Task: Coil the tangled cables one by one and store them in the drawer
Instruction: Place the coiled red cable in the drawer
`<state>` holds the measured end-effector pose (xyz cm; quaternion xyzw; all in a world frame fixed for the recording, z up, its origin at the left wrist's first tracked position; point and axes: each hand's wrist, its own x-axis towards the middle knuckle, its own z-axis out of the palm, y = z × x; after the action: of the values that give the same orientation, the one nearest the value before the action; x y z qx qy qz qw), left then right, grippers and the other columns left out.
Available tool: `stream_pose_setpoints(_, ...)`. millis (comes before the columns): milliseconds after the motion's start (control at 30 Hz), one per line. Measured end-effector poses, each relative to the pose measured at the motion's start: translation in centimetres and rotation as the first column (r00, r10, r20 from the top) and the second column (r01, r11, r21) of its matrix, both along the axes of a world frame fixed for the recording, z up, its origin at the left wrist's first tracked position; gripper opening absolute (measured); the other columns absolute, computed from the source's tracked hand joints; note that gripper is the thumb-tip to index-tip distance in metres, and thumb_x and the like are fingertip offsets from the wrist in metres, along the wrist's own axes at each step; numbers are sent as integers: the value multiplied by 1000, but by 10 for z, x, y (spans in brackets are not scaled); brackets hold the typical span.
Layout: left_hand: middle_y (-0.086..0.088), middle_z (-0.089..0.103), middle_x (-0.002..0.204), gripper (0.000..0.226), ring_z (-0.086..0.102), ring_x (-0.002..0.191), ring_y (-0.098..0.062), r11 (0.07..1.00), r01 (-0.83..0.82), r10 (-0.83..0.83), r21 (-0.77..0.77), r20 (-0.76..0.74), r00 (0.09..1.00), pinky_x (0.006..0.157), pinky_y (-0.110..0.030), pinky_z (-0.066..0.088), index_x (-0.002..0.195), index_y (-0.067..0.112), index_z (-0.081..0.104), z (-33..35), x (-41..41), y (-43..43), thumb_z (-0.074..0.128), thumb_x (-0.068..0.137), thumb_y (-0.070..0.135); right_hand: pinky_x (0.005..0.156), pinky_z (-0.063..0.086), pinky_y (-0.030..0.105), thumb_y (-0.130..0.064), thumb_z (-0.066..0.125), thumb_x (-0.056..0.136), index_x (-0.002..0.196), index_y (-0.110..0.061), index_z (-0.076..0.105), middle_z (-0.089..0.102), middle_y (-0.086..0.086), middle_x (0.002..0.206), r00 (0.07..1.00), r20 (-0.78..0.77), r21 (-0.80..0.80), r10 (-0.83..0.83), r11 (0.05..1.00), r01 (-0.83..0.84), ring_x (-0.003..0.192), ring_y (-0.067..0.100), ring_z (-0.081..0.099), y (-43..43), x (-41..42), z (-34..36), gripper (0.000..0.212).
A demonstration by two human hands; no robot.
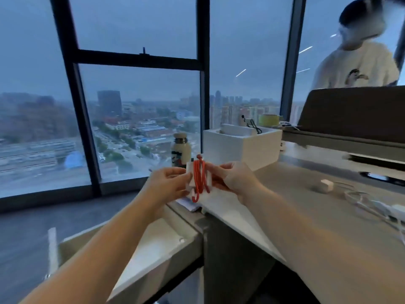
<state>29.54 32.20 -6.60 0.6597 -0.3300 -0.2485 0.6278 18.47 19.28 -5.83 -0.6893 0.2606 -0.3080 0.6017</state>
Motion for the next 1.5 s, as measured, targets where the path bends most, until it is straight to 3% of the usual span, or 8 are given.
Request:
stream_pose_setpoints(200, -13, 70, 88, 16, 71, 71, -16, 982, -161, 174, 96, -138, 975, 67, -30, 59, 104, 2, 64, -42, 56, 56, 61, 90, 9, 53, 47, 12, -18, 60, 92, 105, -5, 65, 65, 3, 86, 960, -218, -112, 179, 972, -206, 76, 10, 62, 43, 77, -38, 19)
stream_pose_setpoints(300, -16, 67, 99, 10, 69, 90, -25, 945, -234, 275, 228, -168, 947, 78, -37, 58, 97, 9, 60, -71, 77, 64, 63, 88, 7, 56, 45, 15, -19, 57, 94, 99, -6, 67, 61, -1, 75, 900, -376, -143, 223, 945, -294, 66, 5, 57, 48, 109, -65, 17)
stream_pose_setpoints(500, -15, 65, 99, 20, 66, 90, -23, 887, -241, 340, 394, -204, 918, 69, -29, 57, 104, 0, 63, -134, 111, 45, 67, 85, 5, 69, 46, 23, -16, 49, 96, 81, -13, 59, 56, -1, 76, 748, -623, -112, 228, 921, -374, 75, 12, 55, 36, 154, -123, 18)
stream_pose_setpoints(700, -22, 69, 93, 28, 71, 81, -30, 820, -232, 417, 522, -268, 869, 77, -43, 59, 100, -4, 59, -188, 142, 7, 74, 79, 8, 77, 45, 32, -14, 43, 93, 71, -12, 54, 57, 7, 77, 718, -641, 74, 273, 952, -296, 74, 19, 56, 16, 174, -162, 24)
stream_pose_setpoints(1033, -24, 69, 91, 18, 70, 81, -30, 755, -160, 419, 637, -280, 864, 77, -40, 59, 97, -9, 59, -224, 148, -20, 68, 82, -2, 63, 43, 27, -24, 38, 98, 71, -13, 51, 52, 6, 71, 562, -783, 71, 266, 937, -343, 64, 15, 50, 1, 187, -192, 31)
stream_pose_setpoints(1167, -25, 66, 89, 23, 67, 76, -31, 776, -136, 402, 617, -316, 860, 74, -39, 59, 101, -9, 55, -232, 144, -22, 67, 81, -4, 58, 41, 22, -13, 37, 98, 67, -18, 39, 44, 0, 70, 541, -800, 5, 260, 904, -427, 60, 10, 43, 2, 189, -196, 32)
stream_pose_setpoints(1300, -22, 66, 81, 13, 68, 76, -31, 777, -113, 399, 619, -346, 849, 79, -41, 58, 83, -3, 53, -235, 140, -26, 66, 81, -5, 60, 38, 22, -10, 36, 98, 64, -20, 33, 37, -2, 70, 528, -824, -66, 205, 892, -448, 59, 7, 35, 3, 187, -198, 35)
stream_pose_setpoints(1500, -11, 52, 52, 16, 49, 38, -17, 762, -54, 335, 646, -322, 885, 40, -23, 41, 70, 0, 51, -232, 134, -26, 62, 76, -10, 58, 39, 22, -17, 33, 100, 94, -8, 58, 45, 3, 73, 501, -854, -124, 140, 880, -458, 76, 19, 55, 4, 188, -209, 27)
